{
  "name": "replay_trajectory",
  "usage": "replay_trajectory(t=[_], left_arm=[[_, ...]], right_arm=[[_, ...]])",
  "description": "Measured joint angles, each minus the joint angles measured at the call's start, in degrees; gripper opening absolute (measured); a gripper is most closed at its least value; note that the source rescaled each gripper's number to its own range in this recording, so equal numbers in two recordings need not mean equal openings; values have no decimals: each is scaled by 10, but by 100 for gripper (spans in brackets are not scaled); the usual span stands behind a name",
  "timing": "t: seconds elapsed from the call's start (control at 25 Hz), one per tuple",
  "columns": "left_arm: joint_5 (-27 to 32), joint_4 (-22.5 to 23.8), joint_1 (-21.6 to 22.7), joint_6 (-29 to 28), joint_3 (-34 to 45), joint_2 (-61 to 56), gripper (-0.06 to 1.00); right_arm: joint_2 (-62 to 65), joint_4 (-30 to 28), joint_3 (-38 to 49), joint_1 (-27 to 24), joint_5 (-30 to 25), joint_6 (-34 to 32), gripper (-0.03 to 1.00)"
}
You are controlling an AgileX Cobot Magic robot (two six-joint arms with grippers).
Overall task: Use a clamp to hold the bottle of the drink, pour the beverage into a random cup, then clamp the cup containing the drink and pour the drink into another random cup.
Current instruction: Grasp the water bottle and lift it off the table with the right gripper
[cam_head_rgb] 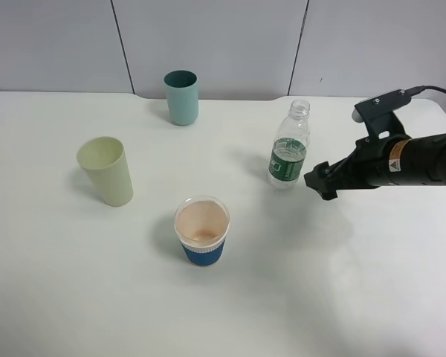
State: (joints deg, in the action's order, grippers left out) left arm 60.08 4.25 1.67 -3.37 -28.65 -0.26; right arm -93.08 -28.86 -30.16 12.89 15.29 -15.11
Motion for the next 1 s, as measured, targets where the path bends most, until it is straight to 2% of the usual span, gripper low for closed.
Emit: replay_trajectory(t=[0.24,0.72,1.0], left_arm=[[0,0,0,0,0,0,100],[0,0,0,0,0,0,100],[0,0,0,0,0,0,100]], right_arm=[[-65,-8,0,0,71,18,100],[-96,32,0,0,183,138,100],[-139,44,-1,0,274,168,100]])
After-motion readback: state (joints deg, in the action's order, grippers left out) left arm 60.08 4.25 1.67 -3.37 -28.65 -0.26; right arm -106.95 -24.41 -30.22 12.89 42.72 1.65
